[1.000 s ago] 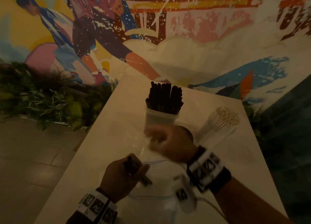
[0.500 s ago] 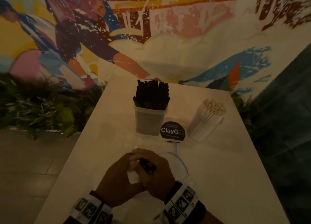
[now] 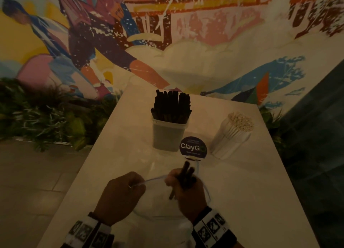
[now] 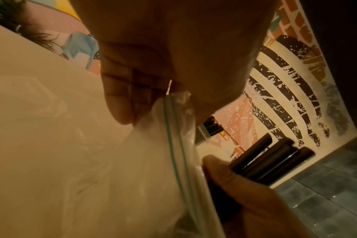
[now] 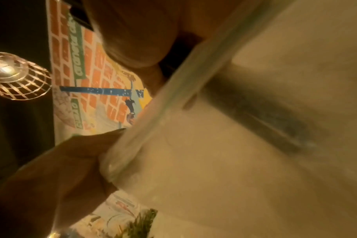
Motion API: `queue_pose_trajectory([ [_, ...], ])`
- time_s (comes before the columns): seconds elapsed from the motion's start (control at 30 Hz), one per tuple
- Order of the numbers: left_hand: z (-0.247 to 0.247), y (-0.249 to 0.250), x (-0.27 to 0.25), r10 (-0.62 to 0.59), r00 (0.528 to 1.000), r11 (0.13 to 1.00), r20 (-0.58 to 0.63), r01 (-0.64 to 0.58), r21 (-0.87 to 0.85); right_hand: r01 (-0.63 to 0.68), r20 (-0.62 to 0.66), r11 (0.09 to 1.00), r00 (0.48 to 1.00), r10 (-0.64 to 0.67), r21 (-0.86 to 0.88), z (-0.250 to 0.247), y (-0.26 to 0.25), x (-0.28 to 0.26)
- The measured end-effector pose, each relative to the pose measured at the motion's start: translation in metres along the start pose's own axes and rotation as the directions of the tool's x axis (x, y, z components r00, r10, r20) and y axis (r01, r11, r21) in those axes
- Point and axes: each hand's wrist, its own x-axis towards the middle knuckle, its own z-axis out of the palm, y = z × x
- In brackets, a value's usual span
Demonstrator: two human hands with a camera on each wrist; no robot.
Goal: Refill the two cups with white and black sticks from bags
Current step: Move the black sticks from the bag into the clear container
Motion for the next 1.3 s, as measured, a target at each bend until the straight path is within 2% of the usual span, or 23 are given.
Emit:
queue_pose_trajectory([
  [0.1,-0.006,0.013,0.006,-0.021,0.999,1.0,-0.038,0.02,-0.022,0.175,-0.163,0.96,0.977,-0.141,0.22,-0.012,-0.049,0.007],
  [0.2,-0.014,0.027,0.017,-0.013,0.999,0.998,-0.052,0.009,-0.068,0.332,-0.251,0.922,0.927,-0.279,0.2,-0.03,-0.092,0.013],
  [0.27,-0.018,0.034,0.025,-0.009,1.0,0.994,-0.022,0.006,-0.113,0.309,-0.209,0.937,0.939,-0.273,0.162,-0.04,-0.111,0.014],
  [0.33,-0.02,0.041,0.033,-0.024,1.0,0.98,-0.004,0.023,-0.198,0.269,0.046,0.961,0.961,-0.272,0.058,-0.047,-0.121,0.01],
  [0.37,-0.021,0.047,0.035,-0.043,0.999,0.966,-0.017,0.037,-0.254,0.292,0.235,0.952,0.936,-0.264,-0.095,-0.046,-0.123,0.007],
  [0.43,-0.024,0.061,0.039,-0.13,0.991,0.903,-0.028,0.107,-0.417,0.396,0.524,0.823,0.839,-0.144,-0.408,-0.039,-0.112,0.002],
  [0.47,-0.027,0.069,0.04,-0.202,0.979,0.846,0.016,0.183,-0.501,0.442,0.582,0.719,0.81,-0.064,-0.536,-0.035,-0.103,0.0],
  [0.5,-0.029,0.075,0.042,-0.259,0.961,0.771,0.099,0.268,-0.578,0.456,0.589,0.629,0.808,0.004,-0.629,-0.032,-0.093,-0.001],
  [0.53,-0.033,0.081,0.041,-0.278,0.942,0.684,0.187,0.331,-0.65,0.448,0.562,0.566,0.826,0.034,-0.693,-0.029,-0.088,-0.003],
  [0.57,-0.037,0.084,0.041,-0.258,0.939,0.611,0.229,0.342,-0.714,0.409,0.506,0.567,0.862,0.017,-0.715,-0.03,-0.081,-0.002],
  [0.6,-0.039,0.083,0.041,-0.223,0.951,0.561,0.214,0.304,-0.77,0.334,0.414,0.641,0.91,-0.028,-0.691,-0.033,-0.079,-0.003],
  [0.63,-0.041,0.077,0.04,-0.176,0.973,0.593,0.149,0.226,-0.773,0.219,0.285,0.757,0.957,-0.045,-0.616,-0.037,-0.079,-0.002],
  [0.67,-0.042,0.069,0.041,-0.121,0.989,0.7,0.088,0.148,-0.698,0.1,0.145,0.867,0.989,-0.032,-0.488,-0.042,-0.08,0.0],
  [0.7,-0.043,0.059,0.04,-0.057,0.994,0.819,0.091,0.099,-0.565,0.004,0.031,0.945,1.0,0.006,-0.328,-0.048,-0.085,0.001],
  [0.73,-0.043,0.05,0.039,-0.015,0.99,0.904,0.142,0.074,-0.42,-0.054,-0.036,0.981,0.998,0.048,-0.184,-0.053,-0.091,0.003],
  [0.77,-0.042,0.044,0.038,0.008,0.975,0.944,0.223,0.066,-0.323,-0.084,-0.061,0.994,0.995,0.08,-0.066,-0.056,-0.098,0.005],
  [0.87,-0.033,0.037,0.034,-0.003,0.923,0.936,0.385,0.138,-0.324,-0.134,-0.038,0.97,0.989,0.145,0.205,-0.065,-0.112,0.008],
  [0.9,-0.031,0.038,0.032,-0.024,0.917,0.895,0.399,0.198,-0.401,-0.149,-0.024,0.954,0.987,0.161,0.262,-0.066,-0.114,0.008],
  [0.97,-0.024,0.042,0.027,-0.089,0.896,0.721,0.436,0.36,-0.593,-0.182,0.008,0.925,0.982,0.19,0.333,-0.068,-0.115,0.008],
  [1.03,-0.019,0.048,0.026,-0.17,0.861,0.573,0.48,0.483,-0.663,-0.231,0.037,0.924,0.972,0.231,0.306,-0.068,-0.109,0.005],
  [1.13,-0.014,0.052,0.031,-0.272,0.912,0.535,0.306,0.407,-0.74,-0.286,0.032,0.937,0.958,0.286,0.199,-0.073,-0.101,0.004],
  [1.2,-0.015,0.047,0.036,-0.336,0.924,0.557,0.184,0.353,-0.752,-0.287,-0.073,0.946,0.951,0.3,0.152,-0.085,-0.095,0.008],
  [1.3,-0.013,0.024,0.043,-0.381,0.911,0.557,0.161,0.365,-0.746,-0.287,-0.246,0.939,0.912,0.328,0.188,-0.103,-0.076,0.015],
])
